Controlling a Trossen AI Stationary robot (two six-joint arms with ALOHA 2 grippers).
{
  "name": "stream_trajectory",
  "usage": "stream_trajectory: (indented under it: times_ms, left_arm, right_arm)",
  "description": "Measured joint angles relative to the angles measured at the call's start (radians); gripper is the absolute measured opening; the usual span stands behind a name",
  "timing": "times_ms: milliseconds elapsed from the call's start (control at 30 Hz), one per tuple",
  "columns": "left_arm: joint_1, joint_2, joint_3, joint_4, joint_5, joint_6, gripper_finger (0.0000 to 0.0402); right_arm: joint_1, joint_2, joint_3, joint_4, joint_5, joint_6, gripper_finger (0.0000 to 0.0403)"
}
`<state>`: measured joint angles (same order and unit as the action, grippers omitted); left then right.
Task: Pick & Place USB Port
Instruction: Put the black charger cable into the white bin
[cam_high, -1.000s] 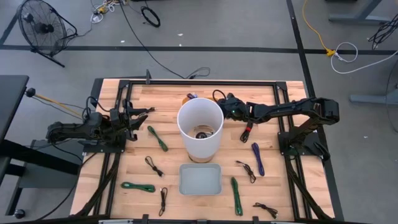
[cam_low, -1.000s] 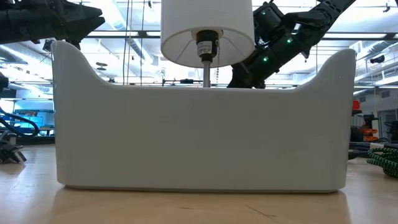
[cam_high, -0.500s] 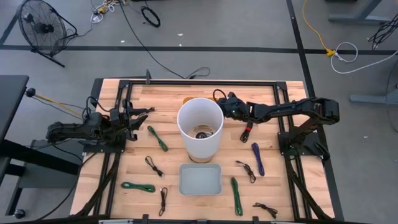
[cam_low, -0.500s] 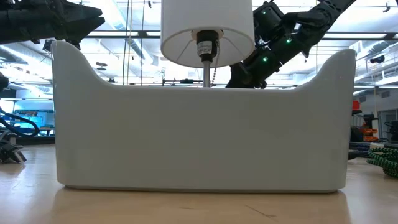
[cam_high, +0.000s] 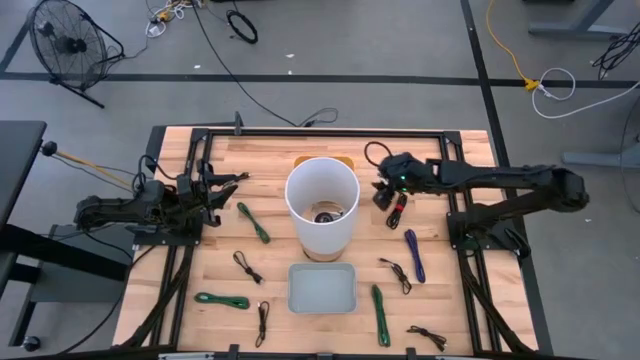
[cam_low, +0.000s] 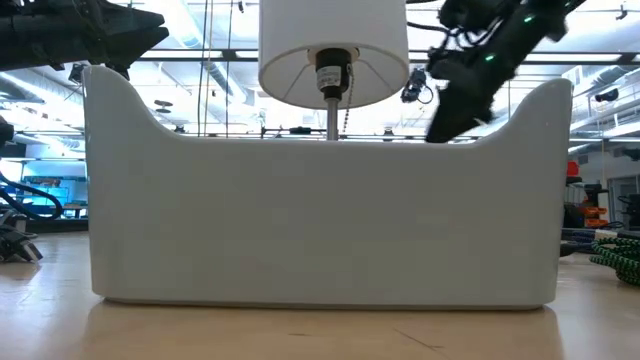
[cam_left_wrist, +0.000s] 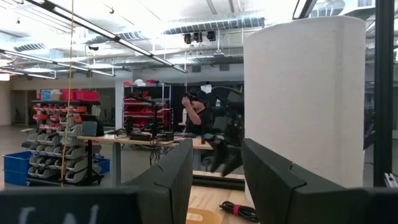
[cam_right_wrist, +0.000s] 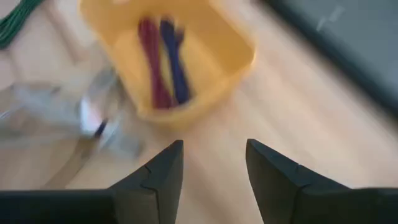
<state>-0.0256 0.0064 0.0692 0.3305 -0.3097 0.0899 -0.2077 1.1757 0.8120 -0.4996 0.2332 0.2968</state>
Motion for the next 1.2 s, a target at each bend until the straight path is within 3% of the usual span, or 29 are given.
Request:
stream_trajectory:
  times_ms: [133, 300, 500, 767, 967, 1200]
  left_arm:
    - [0.000, 0.000, 0.000, 0.000, 0.000, 0.000, 0.0144]
    - [0.000, 0.000, 0.000, 0.000, 0.000, 0.000, 0.0144]
    - [0.000, 0.000, 0.000, -0.002, 0.000, -0.001, 0.0144]
    - [0.000, 0.000, 0.000, -0.004, 0.000, -0.001, 0.0144]
    - [0.000, 0.000, 0.000, -0.004, 0.000, -0.001, 0.0144]
    - [0.000, 0.000, 0.000, -0.004, 0.000, -0.001, 0.0144]
  right_arm:
    - [0.006, -0.049, 0.000, -0.219, -0.109, 0.140, 0.0176]
    - [0.035, -0.046, -0.006, -0.407, -0.061, 0.299, 0.0176]
    - [0.043, -0.044, -0.103, -0.382, -0.032, 0.426, 0.0176]
    - [0.040, -0.044, -0.261, -0.241, -0.043, 0.449, 0.0176]
    - [0.030, -0.043, -0.276, -0.143, -0.041, 0.399, 0.0176]
    - [0.030, -0.043, -0.276, -0.165, -0.032, 0.409, 0.0176]
